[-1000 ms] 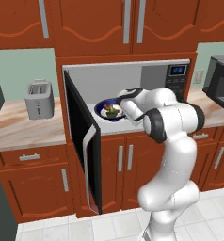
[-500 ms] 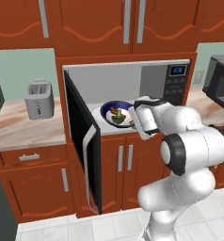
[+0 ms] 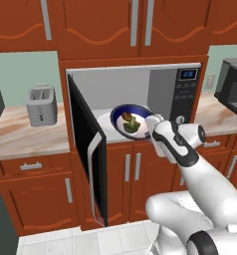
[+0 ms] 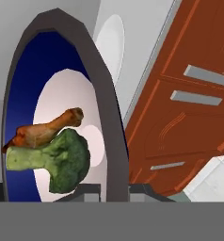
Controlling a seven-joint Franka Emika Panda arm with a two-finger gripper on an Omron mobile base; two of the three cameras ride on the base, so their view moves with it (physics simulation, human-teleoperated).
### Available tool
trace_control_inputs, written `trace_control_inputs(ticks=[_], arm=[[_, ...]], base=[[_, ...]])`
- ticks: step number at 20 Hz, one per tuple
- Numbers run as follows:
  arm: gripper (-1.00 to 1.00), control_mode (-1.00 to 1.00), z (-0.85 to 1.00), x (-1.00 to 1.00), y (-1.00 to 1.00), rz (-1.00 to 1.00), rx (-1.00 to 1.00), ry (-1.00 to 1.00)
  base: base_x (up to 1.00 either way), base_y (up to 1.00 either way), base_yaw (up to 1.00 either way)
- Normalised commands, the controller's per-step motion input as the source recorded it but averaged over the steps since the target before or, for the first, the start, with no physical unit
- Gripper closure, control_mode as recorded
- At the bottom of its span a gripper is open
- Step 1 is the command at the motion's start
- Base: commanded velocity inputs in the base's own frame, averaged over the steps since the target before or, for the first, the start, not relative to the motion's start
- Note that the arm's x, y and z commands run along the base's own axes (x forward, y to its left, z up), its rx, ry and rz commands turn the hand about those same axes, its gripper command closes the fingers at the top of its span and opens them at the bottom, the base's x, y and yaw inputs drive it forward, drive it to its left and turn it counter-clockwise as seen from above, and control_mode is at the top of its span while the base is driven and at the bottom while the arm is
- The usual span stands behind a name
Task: The microwave is finished heating the chicken drumstick and broccoli. Take the bowl containing the food and place it on the dining counter.
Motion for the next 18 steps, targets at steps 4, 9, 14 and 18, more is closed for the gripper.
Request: trace_control_inputs(ticks=[4, 9, 14, 18], arm=[[1.00, -1.00, 0.97, -0.52, 0.00, 0.00, 0.00, 0.18], [1.00, -1.00, 0.20, -0.04, 0.00, 0.00, -0.01, 0.10], [1.00, -1.00, 0.00, 0.00, 0.00, 0.00, 0.00, 0.00], [1.00, -1.00, 0.00, 0.00, 0.00, 0.00, 0.00, 0.00]], base=[[0.00, 0.00, 0.00], [0.00, 0.00, 0.00], [0.00, 0.00, 0.00], [0.00, 0.00, 0.00]])
